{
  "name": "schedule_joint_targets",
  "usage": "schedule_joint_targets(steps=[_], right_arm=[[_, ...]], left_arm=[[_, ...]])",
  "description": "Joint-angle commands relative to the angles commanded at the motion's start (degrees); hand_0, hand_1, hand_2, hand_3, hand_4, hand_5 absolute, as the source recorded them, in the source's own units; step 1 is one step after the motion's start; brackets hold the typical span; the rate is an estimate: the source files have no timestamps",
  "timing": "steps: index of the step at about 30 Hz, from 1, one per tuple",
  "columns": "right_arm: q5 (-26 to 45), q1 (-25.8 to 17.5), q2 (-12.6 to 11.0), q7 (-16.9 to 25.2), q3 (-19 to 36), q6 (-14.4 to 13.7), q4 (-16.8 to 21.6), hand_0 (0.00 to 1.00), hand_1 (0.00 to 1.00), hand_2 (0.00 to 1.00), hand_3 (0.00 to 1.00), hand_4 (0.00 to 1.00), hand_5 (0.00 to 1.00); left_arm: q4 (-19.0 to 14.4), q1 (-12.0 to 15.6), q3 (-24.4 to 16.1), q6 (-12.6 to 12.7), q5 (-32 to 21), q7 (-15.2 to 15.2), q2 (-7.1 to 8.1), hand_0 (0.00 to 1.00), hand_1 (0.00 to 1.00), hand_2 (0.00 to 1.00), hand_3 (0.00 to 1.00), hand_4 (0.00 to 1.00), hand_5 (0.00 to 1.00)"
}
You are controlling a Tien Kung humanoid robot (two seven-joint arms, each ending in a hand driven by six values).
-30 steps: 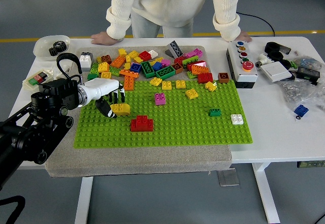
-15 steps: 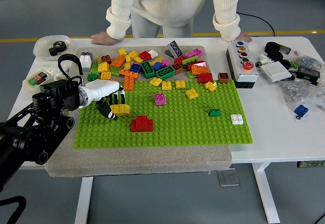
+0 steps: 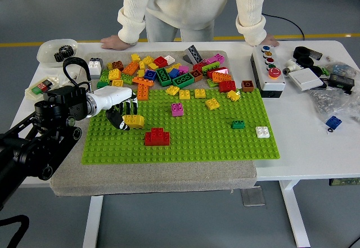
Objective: Pick up the brick,pile it on top of brick,press brick,pick up the brick,pile it on top of brick,press brick
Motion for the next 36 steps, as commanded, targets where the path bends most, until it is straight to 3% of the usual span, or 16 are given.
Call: schedule_joint_targets(steps=[19, 36], right_arm=[[0.2, 0.1, 0.0, 0.0, -0.2, 0.0, 0.0, 0.743, 0.651, 0.719, 0.594, 0.817, 0.328], [0.1, 0.1, 0.0, 0.0, 0.0, 0.0, 0.0, 0.743, 0.651, 0.719, 0.594, 0.818, 0.328]], left_arm=[[0.8, 0.2, 0.1, 0.4, 0.0, -0.1, -0.31, 0.530, 0.431, 0.438, 0.497, 0.939, 0.002], [1.1, 0.1, -0.2, 2.9, 0.0, 0.0, -0.51, 0.513, 0.414, 0.421, 0.494, 0.928, 0.002]])
